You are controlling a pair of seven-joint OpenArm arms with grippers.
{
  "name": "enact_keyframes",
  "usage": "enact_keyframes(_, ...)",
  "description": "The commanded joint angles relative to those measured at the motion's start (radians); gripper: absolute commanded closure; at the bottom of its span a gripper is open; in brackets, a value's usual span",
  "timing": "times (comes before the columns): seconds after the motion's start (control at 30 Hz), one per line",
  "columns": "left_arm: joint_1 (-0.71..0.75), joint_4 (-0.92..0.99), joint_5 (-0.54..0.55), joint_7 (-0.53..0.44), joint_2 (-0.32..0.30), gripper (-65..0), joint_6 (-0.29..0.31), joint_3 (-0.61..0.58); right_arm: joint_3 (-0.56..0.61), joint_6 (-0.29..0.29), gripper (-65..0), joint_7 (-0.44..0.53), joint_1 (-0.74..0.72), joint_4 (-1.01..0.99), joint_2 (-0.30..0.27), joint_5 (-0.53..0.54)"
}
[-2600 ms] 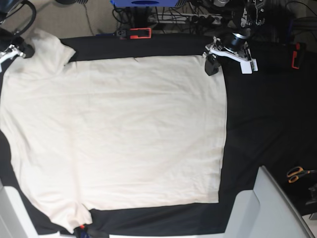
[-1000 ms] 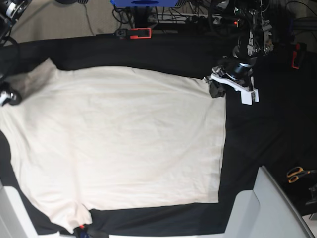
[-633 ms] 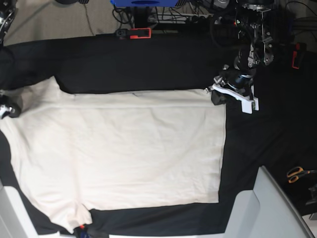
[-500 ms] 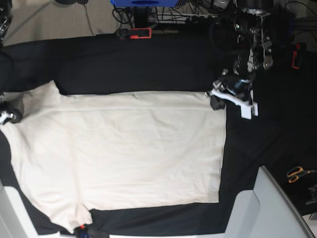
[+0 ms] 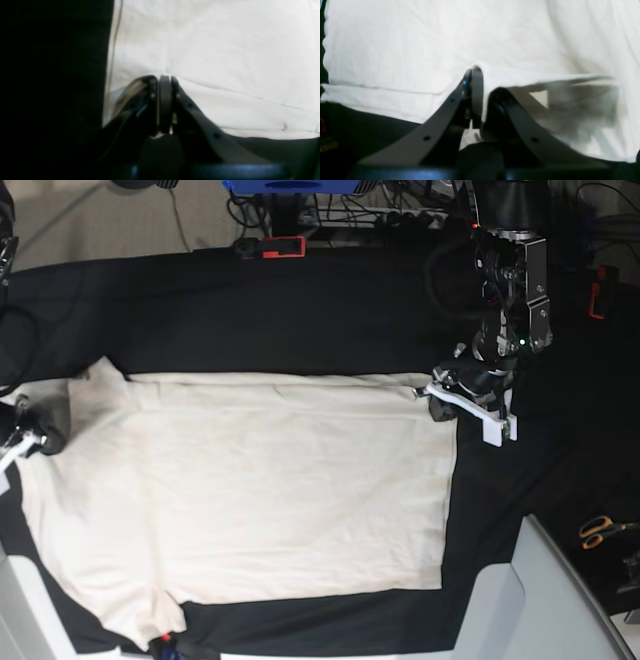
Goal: Fold the T-shirt properly
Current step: 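Lift and pull the shirt edge toward the arms with both grippers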
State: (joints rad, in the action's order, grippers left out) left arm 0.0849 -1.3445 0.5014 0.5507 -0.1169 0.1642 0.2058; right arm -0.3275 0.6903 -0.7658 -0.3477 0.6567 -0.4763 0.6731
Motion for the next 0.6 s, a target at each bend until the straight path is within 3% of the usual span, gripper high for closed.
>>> enact_keyframes(0.0,-0.014,-0.016,0.010,-0.019,-0.008,0.0,0.008,0.004,-0.005,0.008,-0.2,0.032,-0.037,-0.002,-0.037,0.015)
enact_keyframes(0.1,-0.029,-0.017,0.009,-0.019,-0.010,0.0,0.008,0.004,-0.005,0.008,-0.2,0.062,-0.063,-0.051,-0.043,0.012)
enact_keyframes(0.3,-0.063,0.018,0.009,-0.021,-0.010,0.0,0.008,0.004,-0.015,0.008,-0.2,0.105,-0.095,-0.067,-0.035,-0.108)
enact_keyframes(0.57,-0.099,0.041,0.009,-0.022,-0.011,0.0,0.008,0.004,-0.015,0.008,-0.2,0.125,-0.109,-0.065,-0.034,-0.115)
